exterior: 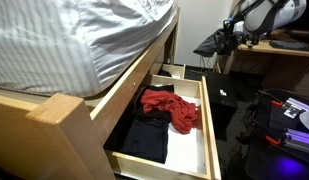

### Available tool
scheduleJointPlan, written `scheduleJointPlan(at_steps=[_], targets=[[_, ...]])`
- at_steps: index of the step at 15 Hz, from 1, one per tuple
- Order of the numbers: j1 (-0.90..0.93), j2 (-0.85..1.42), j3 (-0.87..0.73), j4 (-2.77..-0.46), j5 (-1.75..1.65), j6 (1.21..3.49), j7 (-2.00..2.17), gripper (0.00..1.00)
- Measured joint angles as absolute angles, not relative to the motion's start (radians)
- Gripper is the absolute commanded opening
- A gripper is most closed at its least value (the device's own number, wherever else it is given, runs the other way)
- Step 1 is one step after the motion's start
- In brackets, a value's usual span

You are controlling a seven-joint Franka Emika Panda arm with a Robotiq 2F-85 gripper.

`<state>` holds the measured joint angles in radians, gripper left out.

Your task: Pick up the grey cloth from the first drawer and put it in the second bottom drawer to the right.

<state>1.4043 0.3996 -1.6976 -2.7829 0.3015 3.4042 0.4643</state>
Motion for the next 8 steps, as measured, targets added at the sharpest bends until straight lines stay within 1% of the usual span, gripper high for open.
scheduleJointPlan(at_steps=[2, 5, 8], targets=[[1.340, 0.334, -1.700, -2.763, 0.236, 3.462, 0.444, 0.02], [1.313, 0.249, -1.705, -2.685, 0.115, 3.458, 0.434, 0.02], [1.296, 0.142, -1.665, -2.623, 0.007, 3.407, 0.426, 0.02]])
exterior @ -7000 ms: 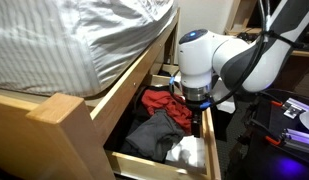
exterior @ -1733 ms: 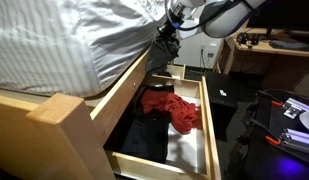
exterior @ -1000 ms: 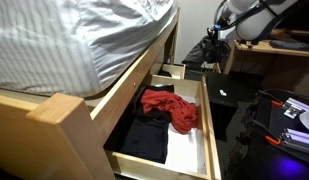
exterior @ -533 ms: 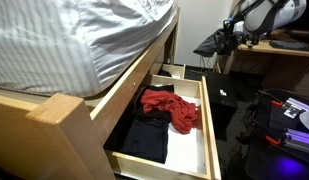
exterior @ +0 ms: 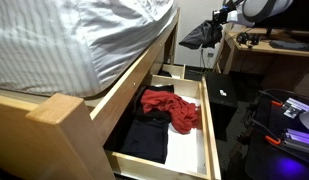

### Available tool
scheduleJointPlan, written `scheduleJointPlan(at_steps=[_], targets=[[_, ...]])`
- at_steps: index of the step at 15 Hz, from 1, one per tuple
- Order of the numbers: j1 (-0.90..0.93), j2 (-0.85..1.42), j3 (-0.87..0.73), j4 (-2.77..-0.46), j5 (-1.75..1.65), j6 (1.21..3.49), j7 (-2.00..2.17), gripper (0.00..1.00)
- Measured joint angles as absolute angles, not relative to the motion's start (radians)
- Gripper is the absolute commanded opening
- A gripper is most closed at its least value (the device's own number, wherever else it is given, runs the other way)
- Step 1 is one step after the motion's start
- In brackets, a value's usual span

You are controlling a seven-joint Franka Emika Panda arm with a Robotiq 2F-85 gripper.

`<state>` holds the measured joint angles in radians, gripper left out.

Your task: Pick up the grey cloth from the first drawer and put it in the second bottom drawer to the right.

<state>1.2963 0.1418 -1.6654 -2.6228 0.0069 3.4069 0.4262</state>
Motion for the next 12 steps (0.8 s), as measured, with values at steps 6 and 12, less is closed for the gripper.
scheduleJointPlan(at_steps=[6, 12], targets=[[1.271, -0.023, -1.496, -2.566, -0.038, 3.152, 0.372, 0.02], [1.114, 0.055, -1.081, -2.611, 0.081, 3.054, 0.350, 0.02]])
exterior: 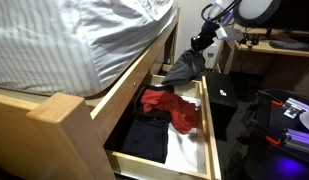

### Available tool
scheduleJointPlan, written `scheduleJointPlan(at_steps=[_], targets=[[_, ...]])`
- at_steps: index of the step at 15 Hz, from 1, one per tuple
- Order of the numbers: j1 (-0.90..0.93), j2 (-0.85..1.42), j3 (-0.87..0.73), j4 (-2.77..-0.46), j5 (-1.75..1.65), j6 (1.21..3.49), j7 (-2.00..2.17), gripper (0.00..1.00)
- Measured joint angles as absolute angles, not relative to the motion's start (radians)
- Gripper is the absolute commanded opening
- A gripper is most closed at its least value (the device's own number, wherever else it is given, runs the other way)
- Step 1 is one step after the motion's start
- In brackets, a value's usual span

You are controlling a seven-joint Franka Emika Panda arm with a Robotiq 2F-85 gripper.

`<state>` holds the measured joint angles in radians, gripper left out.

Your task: Pick up the grey cloth from the first drawer and put it in the second bottom drawer to the right.

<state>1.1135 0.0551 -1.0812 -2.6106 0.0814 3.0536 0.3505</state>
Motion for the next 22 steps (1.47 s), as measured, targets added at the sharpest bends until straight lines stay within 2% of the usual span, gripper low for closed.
scheduleJointPlan(at_steps=[6, 13, 22], targets=[[0.990, 0.144, -1.093, -2.541, 0.123, 3.046, 0.329, 0.02], [0.779, 0.200, -0.906, -2.493, 0.233, 3.070, 0.256, 0.02], [0.539, 0.577, -0.833, -2.277, 0.267, 3.123, 0.337, 0.02]])
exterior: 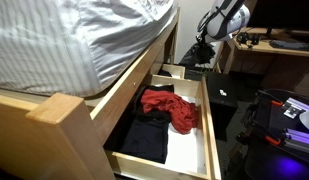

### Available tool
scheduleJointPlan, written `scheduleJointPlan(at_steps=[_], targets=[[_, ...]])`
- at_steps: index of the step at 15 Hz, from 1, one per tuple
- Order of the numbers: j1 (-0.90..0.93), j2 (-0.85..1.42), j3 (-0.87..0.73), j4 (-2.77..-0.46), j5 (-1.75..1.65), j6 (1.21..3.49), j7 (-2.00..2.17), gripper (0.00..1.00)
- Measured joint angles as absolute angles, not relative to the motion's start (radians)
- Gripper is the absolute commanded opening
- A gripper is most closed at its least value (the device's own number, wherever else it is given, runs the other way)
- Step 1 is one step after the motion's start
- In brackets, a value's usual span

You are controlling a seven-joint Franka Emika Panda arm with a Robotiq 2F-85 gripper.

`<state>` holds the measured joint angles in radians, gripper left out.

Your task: Pick up the grey cloth from the first drawer and put it in the second bottom drawer to the right.

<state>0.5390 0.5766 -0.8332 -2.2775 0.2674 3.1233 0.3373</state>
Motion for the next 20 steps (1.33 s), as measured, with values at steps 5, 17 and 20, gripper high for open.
scheduleJointPlan(at_steps=[5, 17, 20], targets=[[0.210, 0.570, -0.517, -2.163, 0.236, 3.196, 0.289, 0.02], [-0.208, 0.727, -0.053, -1.821, 0.147, 3.157, 0.163, 0.02], [-0.065, 0.764, -0.191, -1.752, 0.145, 3.131, 0.181, 0.02]])
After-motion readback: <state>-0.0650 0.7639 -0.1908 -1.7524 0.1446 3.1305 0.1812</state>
